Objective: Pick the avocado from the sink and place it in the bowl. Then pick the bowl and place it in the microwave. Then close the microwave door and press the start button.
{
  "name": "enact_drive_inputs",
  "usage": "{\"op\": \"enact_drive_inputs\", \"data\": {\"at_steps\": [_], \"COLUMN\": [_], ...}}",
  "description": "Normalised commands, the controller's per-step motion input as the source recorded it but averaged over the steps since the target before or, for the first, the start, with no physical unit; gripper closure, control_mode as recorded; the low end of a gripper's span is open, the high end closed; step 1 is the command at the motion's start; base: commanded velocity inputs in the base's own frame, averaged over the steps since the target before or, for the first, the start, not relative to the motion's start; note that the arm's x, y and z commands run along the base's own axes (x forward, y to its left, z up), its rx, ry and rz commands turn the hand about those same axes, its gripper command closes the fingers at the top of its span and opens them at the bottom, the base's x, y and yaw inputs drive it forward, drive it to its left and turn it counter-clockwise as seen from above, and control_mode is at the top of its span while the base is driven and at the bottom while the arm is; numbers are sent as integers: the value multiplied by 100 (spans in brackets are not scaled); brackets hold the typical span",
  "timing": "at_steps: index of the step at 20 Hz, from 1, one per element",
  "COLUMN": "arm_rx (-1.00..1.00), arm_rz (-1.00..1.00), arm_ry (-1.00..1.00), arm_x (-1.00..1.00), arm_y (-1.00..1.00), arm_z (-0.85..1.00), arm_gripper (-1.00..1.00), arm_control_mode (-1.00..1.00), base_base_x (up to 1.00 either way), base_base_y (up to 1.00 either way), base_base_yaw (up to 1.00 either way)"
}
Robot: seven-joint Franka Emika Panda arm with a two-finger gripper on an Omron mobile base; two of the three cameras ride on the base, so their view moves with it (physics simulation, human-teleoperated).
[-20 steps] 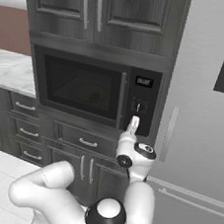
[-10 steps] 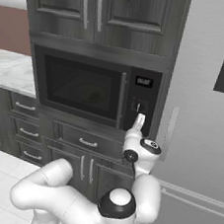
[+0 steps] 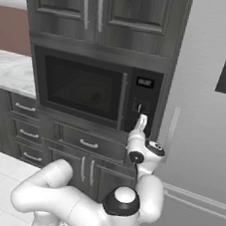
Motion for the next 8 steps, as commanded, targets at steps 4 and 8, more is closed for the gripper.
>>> {"op": "enact_drive_inputs", "data": {"at_steps": [4,8], "arm_rx": [0,0], "arm_rz": [1,1], "arm_ry": [0,0], "arm_x": [2,0], "arm_y": [-27,-21], "arm_z": [-41,-48], "arm_gripper": [100,100], "arm_control_mode": [-100,-100], "base_base_x": [0,0], "base_base_y": [0,0], "base_base_yaw": [0,0]}}
